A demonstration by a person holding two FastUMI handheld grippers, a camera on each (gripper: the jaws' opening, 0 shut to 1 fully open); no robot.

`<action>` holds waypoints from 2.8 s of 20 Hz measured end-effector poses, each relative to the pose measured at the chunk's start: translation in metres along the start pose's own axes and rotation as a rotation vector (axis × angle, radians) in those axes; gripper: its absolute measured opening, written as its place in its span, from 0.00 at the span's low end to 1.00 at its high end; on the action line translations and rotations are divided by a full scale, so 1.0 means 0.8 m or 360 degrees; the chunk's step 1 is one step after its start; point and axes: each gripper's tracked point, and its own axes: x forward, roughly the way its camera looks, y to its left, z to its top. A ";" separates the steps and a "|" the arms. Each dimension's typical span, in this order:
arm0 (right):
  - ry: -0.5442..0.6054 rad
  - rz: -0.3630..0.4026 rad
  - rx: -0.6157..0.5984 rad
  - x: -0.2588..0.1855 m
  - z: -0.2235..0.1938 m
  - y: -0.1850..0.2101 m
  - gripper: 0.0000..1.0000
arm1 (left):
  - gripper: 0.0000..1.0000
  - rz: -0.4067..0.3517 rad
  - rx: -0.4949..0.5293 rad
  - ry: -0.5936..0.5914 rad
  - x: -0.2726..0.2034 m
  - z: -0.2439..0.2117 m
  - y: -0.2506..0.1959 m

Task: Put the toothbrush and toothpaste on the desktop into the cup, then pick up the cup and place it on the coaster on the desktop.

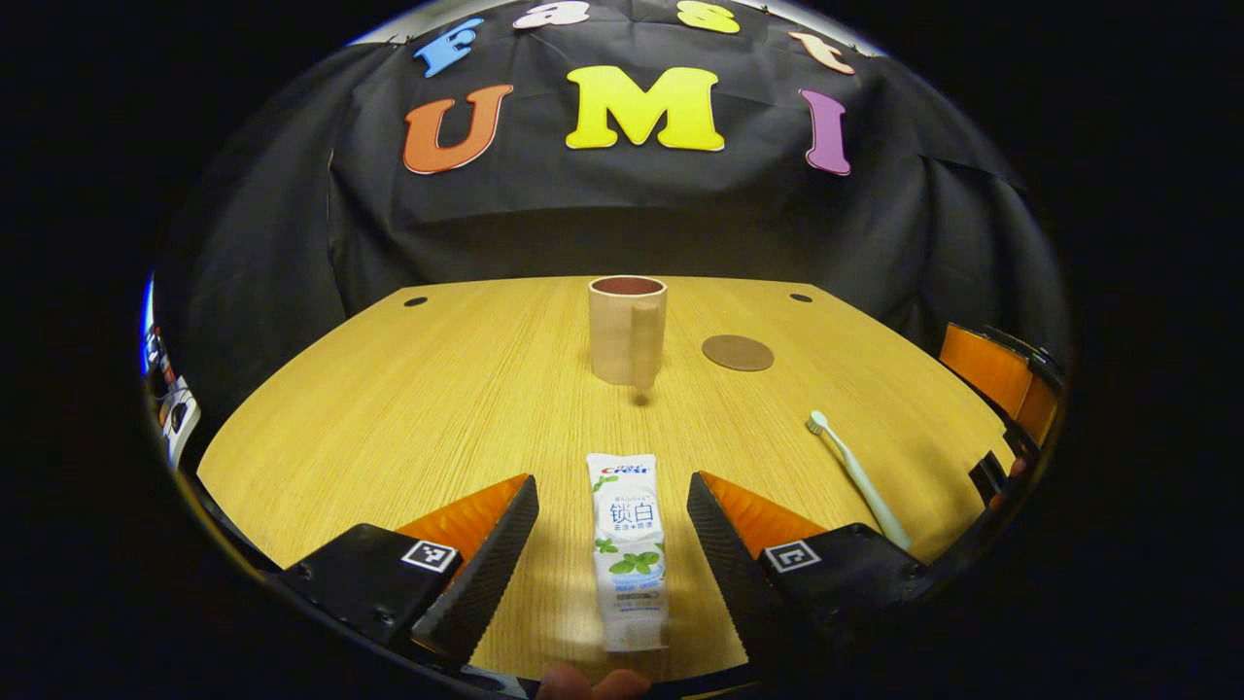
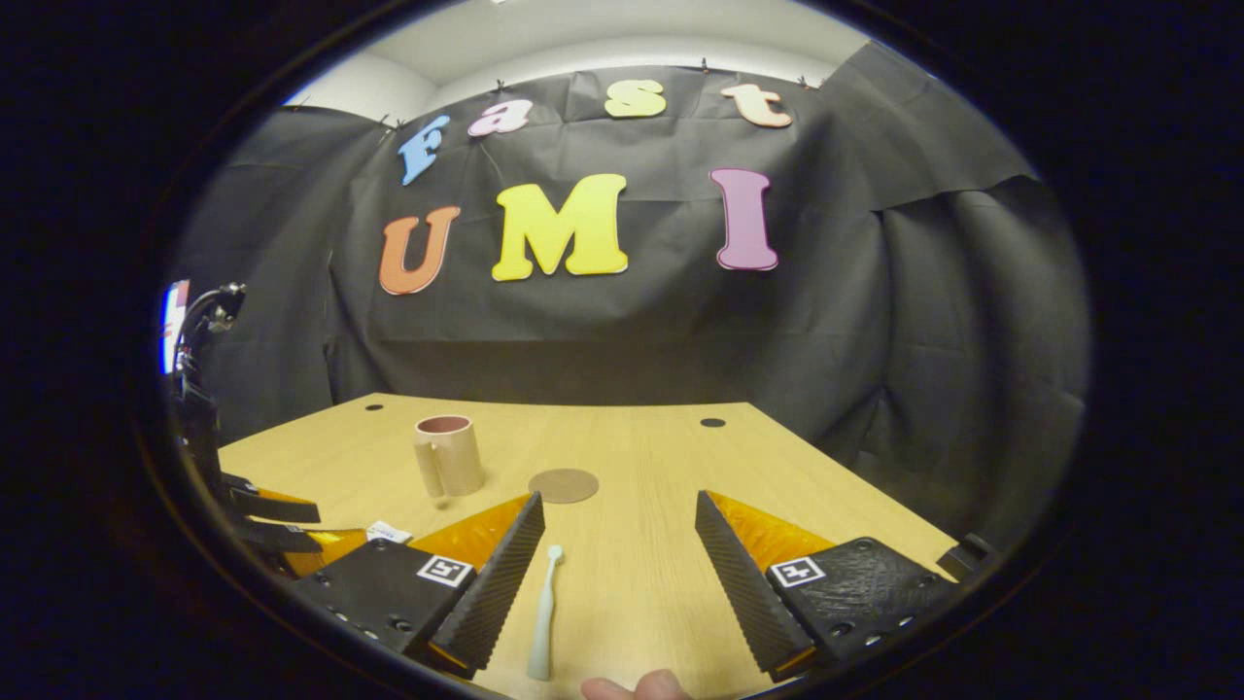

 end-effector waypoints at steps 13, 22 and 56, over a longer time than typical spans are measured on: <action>0.0100 0.0050 -0.0026 0.018 -0.020 0.018 0.95 | 0.97 0.0027 0.0040 0.0261 0.025 -0.029 -0.001; 0.0117 0.0056 -0.0042 0.015 -0.027 0.019 0.95 | 0.54 0.0018 0.0045 0.0261 0.027 -0.026 -0.011; 0.0426 0.0130 0.0092 0.017 -0.084 0.032 0.95 | 1.00 0.0066 -0.0070 0.0066 -0.007 0.031 -0.008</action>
